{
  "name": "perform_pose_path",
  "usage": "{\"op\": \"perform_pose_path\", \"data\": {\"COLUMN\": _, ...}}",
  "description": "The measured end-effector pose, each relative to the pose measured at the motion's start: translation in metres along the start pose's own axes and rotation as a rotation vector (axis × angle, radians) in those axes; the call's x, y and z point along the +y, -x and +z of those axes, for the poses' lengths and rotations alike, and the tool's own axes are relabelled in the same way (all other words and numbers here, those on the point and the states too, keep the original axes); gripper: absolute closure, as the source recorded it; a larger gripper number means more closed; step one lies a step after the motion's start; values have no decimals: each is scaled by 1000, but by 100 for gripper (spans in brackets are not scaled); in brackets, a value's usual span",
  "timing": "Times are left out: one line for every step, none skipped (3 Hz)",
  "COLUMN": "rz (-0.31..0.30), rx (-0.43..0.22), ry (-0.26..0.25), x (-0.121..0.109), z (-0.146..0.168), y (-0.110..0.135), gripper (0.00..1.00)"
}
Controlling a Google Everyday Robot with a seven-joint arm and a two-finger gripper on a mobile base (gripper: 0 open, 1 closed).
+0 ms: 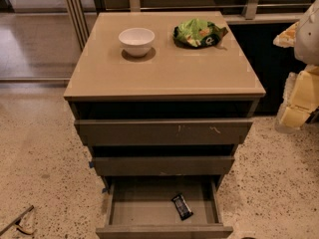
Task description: Pick rxbar blueberry from bottom drawer and place on counter
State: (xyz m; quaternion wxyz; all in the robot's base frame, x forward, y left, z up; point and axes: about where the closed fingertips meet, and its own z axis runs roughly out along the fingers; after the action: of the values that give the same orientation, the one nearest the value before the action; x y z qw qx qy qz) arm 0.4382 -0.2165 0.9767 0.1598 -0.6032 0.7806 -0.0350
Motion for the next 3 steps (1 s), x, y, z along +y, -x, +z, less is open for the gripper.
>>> {"op": "perform_pose_path", "data": {"rz": 0, "rx": 0, "ry": 0, "x": 0, "z": 0, "y": 0, "gripper": 1}}
{"op": "perform_pose_path", "data": {"rz": 2, "rx": -4, "ry": 1, "x": 1, "z": 4, "y": -1, "gripper": 29}}
{"op": "perform_pose_path", "data": {"rz": 36, "rx": -60, "ry": 23, "x": 11, "z": 52, "y": -10, "gripper": 52}}
